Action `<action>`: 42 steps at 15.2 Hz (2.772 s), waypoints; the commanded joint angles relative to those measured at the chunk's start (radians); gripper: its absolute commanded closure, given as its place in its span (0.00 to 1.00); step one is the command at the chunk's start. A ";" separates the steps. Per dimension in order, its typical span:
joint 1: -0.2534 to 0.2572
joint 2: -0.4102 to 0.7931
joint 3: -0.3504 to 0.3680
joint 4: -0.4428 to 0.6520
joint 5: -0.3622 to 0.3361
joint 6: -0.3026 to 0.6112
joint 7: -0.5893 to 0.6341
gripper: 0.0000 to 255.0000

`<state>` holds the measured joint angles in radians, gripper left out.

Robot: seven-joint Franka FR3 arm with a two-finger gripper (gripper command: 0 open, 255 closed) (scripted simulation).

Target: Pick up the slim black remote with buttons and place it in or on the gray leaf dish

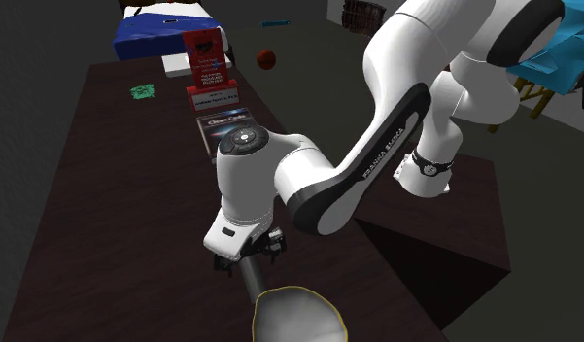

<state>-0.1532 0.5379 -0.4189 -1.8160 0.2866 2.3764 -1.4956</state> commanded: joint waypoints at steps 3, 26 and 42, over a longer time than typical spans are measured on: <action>0.000 0.002 0.001 0.001 0.001 0.002 0.000 0.00; 0.020 -0.077 -0.029 0.025 -0.044 -0.097 0.028 1.00; 0.069 -0.158 -0.046 0.095 -0.103 -0.238 0.104 1.00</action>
<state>-0.0985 0.3803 -0.4697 -1.7196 0.1874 2.1364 -1.4114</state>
